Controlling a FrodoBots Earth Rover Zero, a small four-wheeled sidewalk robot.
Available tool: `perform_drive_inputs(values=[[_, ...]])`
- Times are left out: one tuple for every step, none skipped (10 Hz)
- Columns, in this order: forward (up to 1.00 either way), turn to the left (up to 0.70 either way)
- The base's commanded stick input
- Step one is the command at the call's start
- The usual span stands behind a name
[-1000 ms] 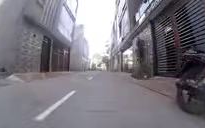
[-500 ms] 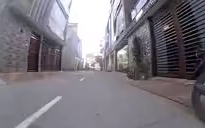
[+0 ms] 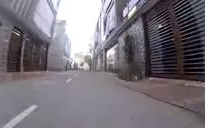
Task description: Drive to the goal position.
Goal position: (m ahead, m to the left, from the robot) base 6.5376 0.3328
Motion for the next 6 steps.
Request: perform_drive_inputs(values=[[1.0,0.0],[1.0,0.0],[1.0,0.0],[1.0,0.0],[1.0,0.27],[1.0,0.27]])
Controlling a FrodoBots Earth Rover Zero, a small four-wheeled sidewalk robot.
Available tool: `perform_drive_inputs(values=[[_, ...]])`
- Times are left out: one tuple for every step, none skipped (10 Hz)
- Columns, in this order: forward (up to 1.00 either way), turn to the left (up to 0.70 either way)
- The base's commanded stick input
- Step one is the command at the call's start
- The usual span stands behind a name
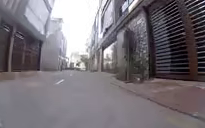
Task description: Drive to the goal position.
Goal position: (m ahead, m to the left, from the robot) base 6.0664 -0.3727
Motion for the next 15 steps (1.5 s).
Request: perform_drive_inputs(values=[[1.0,0.27],[1.0,0.27],[1.0,0.27],[1.0,0.27],[1.0,0.19],[1.0,0.0],[1.0,0.0],[1.0,0.0],[1.0,0.0],[1.0,0.0],[1.0,0.0],[1.0,0.0],[1.0,0.0],[1.0,0.0],[1.0,0.0]])
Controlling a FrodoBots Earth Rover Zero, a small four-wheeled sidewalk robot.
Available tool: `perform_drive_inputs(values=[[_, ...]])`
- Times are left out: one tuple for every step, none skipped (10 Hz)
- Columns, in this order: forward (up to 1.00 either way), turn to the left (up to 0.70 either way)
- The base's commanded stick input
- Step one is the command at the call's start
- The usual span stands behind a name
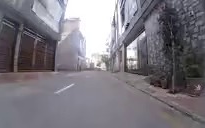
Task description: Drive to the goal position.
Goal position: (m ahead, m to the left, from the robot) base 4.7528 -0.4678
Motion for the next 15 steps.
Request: perform_drive_inputs(values=[[1.0,0.0],[1.0,0.0],[1.0,0.0],[1.0,0.0],[1.0,0.0],[1.0,0.0],[1.0,0.0],[1.0,0.0],[1.0,0.0],[1.0,-0.02],[1.0,-0.21],[1.0,-0.27],[1.0,-0.27],[1.0,-0.27],[1.0,0.0]])
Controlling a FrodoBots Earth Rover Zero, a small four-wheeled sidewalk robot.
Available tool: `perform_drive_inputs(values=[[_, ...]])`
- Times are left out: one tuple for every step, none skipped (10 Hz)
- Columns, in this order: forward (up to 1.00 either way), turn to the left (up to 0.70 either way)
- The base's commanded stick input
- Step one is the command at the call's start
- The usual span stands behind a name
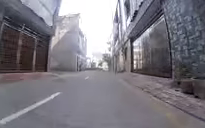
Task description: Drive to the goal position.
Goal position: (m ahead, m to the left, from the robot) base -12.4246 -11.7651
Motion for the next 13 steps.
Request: perform_drive_inputs(values=[[1.0,0.0],[1.0,0.0],[1.0,0.0],[1.0,0.0],[1.0,-0.11],[1.0,-0.27],[1.0,-0.27],[1.0,-0.27],[1.0,-0.27],[1.0,-0.27],[1.0,-0.27],[1.0,-0.27],[1.0,-0.27]])
